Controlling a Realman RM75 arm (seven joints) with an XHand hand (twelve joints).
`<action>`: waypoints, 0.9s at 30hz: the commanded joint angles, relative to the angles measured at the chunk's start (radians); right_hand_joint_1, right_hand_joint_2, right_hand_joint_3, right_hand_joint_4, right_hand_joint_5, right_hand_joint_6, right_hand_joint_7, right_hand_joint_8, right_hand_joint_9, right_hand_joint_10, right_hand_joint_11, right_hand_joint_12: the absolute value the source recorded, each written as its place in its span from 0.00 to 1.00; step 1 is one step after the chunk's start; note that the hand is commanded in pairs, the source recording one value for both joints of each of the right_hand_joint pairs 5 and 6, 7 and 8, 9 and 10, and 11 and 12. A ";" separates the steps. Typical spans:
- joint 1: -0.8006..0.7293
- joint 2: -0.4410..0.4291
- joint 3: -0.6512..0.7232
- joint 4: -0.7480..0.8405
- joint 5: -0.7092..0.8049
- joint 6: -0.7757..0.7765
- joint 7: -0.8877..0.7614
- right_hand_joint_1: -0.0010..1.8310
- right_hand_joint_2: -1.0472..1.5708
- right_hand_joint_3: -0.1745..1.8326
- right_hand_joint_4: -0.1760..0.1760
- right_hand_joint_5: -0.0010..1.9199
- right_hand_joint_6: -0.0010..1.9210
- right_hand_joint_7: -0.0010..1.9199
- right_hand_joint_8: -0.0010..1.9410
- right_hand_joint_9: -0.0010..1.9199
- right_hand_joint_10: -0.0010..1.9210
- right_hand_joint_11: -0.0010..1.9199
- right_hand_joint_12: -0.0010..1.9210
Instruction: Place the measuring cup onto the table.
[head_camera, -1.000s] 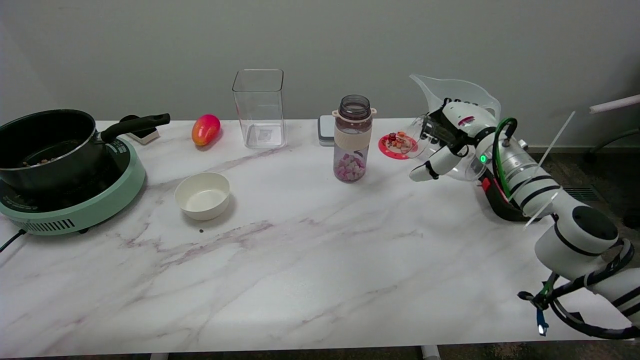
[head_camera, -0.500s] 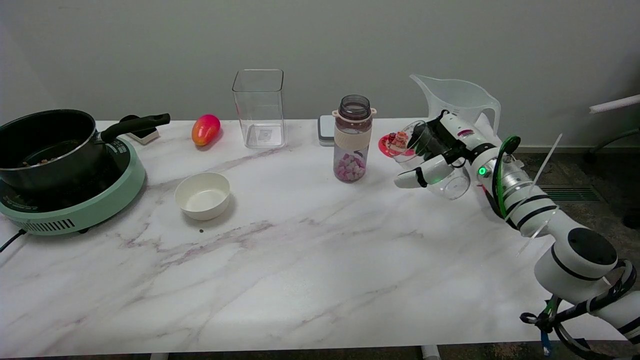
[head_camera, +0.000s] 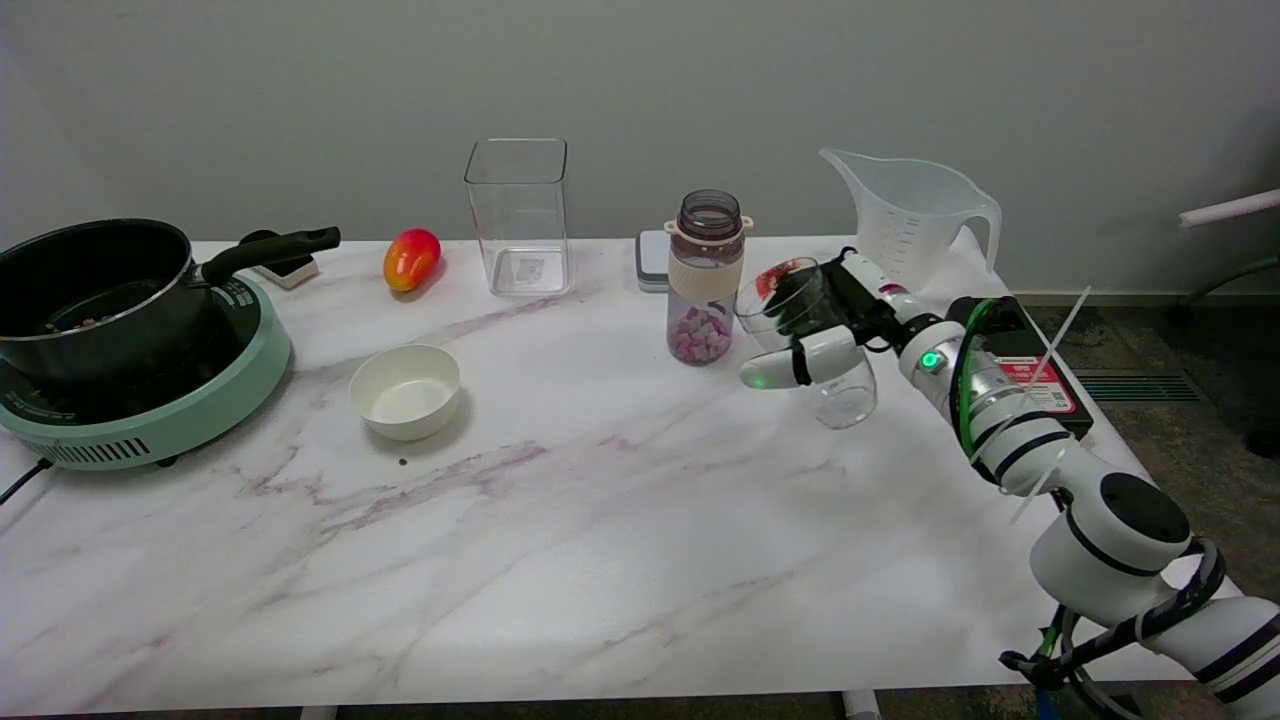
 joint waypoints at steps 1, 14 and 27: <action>0.105 -0.065 0.004 -0.084 0.303 0.279 0.062 0.65 1.00 0.26 0.50 1.00 1.00 0.92 0.91 0.84 0.84 0.73 0.73; 0.126 -0.119 -0.035 -0.366 0.767 0.660 0.058 0.66 1.00 0.22 0.50 1.00 1.00 0.93 0.92 0.87 0.87 0.78 0.78; 0.275 -0.182 -0.175 -0.756 1.024 1.069 -0.365 0.67 1.00 0.21 0.50 1.00 1.00 0.94 0.93 0.89 0.89 0.82 0.82</action>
